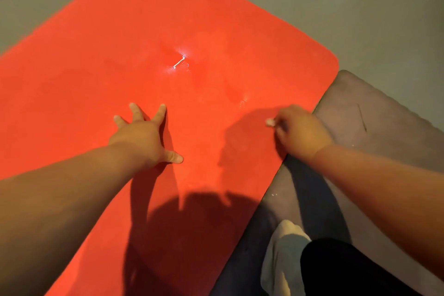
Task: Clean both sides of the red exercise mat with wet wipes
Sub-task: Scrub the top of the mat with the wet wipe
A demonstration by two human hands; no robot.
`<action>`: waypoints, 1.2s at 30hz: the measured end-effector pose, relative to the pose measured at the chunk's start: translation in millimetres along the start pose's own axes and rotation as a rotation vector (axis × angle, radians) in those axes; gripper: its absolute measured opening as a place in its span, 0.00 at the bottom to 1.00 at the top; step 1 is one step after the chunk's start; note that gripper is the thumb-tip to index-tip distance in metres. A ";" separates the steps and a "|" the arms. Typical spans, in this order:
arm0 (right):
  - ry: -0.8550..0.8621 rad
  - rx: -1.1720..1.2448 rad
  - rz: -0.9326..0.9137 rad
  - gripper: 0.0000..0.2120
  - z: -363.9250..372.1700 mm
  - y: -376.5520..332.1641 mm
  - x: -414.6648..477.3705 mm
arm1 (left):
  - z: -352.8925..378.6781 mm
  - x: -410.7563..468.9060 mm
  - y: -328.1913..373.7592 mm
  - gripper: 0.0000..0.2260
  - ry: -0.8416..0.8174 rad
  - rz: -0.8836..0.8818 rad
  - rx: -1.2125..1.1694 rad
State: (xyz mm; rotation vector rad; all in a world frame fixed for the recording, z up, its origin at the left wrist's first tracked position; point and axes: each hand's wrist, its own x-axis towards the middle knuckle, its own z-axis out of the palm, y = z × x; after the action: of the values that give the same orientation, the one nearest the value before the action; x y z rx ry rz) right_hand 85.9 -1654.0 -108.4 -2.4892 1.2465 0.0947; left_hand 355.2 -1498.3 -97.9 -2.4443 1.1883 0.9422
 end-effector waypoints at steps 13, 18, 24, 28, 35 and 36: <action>-0.211 0.094 -0.319 0.01 20.4 -48.4 -62.5 | -2.6 0.8 2.5 0.59 -0.025 0.019 -0.013; 0.034 -0.046 0.104 0.05 -1.5 10.7 9.5 | -1.6 -0.1 -0.1 0.58 -0.016 0.031 -0.028; 0.064 0.038 0.151 0.07 7.7 -27.2 7.0 | -2.4 -0.1 -2.0 0.58 0.021 0.044 -0.047; -0.076 0.081 -0.197 0.06 14.4 -53.2 -4.8 | 4.9 -5.6 -13.6 0.54 0.163 0.073 -0.034; 0.138 -0.007 0.099 0.06 0.8 -22.7 95.2 | -14.8 21.8 -54.2 0.57 0.182 -0.187 -0.086; 0.151 0.011 0.139 0.06 2.4 -28.8 97.7 | -13.3 25.8 -56.9 0.57 0.145 -0.188 -0.102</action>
State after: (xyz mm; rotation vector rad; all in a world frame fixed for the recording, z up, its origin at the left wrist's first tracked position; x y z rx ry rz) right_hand 168.3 -1711.9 -123.6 -2.4363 1.4765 -0.0662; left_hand 416.9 -1484.5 -107.1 -2.6886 0.9520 0.8015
